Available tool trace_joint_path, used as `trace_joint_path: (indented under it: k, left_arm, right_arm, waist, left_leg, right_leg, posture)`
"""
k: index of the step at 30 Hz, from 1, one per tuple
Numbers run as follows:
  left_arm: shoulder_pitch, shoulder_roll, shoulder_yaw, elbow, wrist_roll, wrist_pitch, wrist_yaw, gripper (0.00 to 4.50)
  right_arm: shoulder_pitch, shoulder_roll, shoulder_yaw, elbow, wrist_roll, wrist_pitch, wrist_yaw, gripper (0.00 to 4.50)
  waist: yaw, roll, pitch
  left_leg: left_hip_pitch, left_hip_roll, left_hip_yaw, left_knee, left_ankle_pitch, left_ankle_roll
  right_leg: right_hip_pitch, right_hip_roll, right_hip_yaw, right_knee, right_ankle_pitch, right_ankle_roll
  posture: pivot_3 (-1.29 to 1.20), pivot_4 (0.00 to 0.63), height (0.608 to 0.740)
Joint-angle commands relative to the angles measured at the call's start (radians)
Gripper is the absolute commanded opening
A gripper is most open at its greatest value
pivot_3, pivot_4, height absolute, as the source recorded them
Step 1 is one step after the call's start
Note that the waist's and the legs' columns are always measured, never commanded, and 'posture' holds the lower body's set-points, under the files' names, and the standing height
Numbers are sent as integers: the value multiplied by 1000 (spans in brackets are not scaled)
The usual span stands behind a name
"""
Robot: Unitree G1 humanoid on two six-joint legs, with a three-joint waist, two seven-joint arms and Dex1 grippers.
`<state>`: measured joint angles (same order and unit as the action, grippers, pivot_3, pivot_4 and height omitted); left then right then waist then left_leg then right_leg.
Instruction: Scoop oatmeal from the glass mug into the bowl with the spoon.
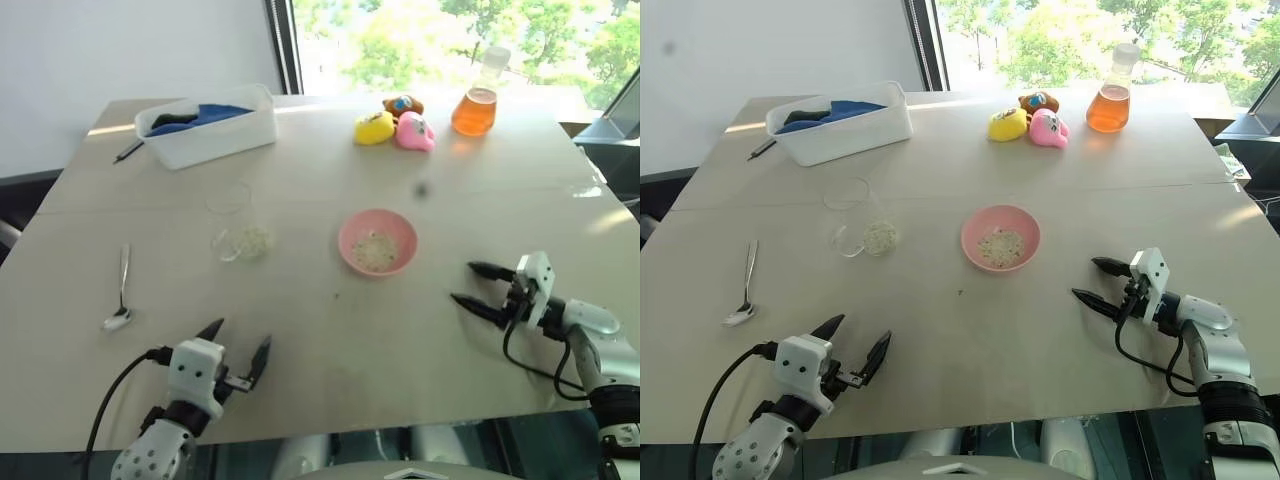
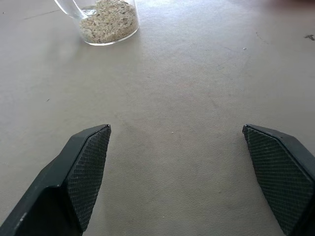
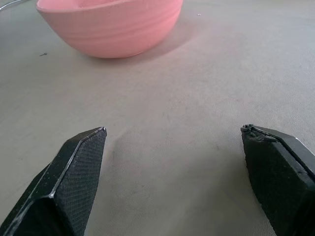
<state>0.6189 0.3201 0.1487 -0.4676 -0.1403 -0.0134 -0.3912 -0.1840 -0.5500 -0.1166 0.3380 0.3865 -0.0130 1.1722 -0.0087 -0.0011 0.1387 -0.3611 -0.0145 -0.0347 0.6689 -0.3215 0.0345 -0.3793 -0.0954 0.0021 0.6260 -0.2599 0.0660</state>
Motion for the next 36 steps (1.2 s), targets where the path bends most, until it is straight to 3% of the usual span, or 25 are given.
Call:
trace_joint_path:
  k: [1, 36]
  left_arm:
    - [20, 1, -11, 8, 7, 9, -6, 4500]
    - [-27, 3, -7, -5, -37, 19, -28, 4500]
  right_arm:
    - [19, -6, 9, 33, -9, 1, 18, 4407]
    - [40, -2, -2, 42, 3, -30, 30, 4407]
  waist:
    - [0, 0, 0]
    - [7, -1, 0]
  left_leg:
    - [0, 0, 0, 0, 0, 0]
    - [0, 0, -1, 1, 0, -1]
  right_leg:
    - [0, 0, 0, 0, 0, 0]
    - [1, 0, -3, 0, 0, 0]
  posture:
    - [0, 150, 740]
    - [0, 150, 740]
